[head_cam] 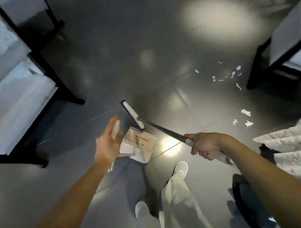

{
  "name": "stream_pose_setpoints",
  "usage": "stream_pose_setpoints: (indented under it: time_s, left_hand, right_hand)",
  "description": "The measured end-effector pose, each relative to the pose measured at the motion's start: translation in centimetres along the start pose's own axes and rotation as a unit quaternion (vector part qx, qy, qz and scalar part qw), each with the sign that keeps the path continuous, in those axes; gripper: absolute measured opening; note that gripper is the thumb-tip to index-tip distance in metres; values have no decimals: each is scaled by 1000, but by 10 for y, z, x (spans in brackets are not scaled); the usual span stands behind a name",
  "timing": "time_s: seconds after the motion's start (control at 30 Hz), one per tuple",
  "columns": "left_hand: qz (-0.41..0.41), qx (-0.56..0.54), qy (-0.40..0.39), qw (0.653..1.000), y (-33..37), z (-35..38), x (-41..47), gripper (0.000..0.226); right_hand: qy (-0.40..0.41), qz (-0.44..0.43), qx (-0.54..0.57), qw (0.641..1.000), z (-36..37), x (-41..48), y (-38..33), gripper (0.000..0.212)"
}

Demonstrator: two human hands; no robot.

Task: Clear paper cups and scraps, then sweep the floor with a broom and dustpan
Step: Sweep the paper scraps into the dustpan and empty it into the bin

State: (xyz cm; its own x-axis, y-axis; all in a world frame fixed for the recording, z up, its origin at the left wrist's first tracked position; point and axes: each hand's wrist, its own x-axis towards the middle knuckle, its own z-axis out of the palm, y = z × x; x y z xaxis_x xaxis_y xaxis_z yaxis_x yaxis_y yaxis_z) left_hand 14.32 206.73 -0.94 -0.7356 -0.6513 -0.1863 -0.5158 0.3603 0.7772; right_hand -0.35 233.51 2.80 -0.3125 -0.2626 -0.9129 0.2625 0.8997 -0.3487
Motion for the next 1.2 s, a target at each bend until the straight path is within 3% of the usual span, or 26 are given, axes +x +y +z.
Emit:
stream_pose_setpoints:
  time_s: [0.23,0.5,0.77,1.0,1.2]
  left_hand:
    - [89,28,-148,985,123,140,60,49]
    - [191,23,-261,946,258,302,110,57]
    - [337,114,-382,853,360,431,141,50]
    - [370,124,-405,827,418,525,158,49]
    - [362,120,-403,832,456,580,168,51]
  right_hand:
    - [68,35,84,994,-122,-4,83,74]
    - [170,93,101,976,-258,-22,173,61]
    - [226,150,215,938,-339,-22,240,50]
    - [257,227,240,908,-390,15,285,67]
    - [228,269,176,919,-422,57,306,87]
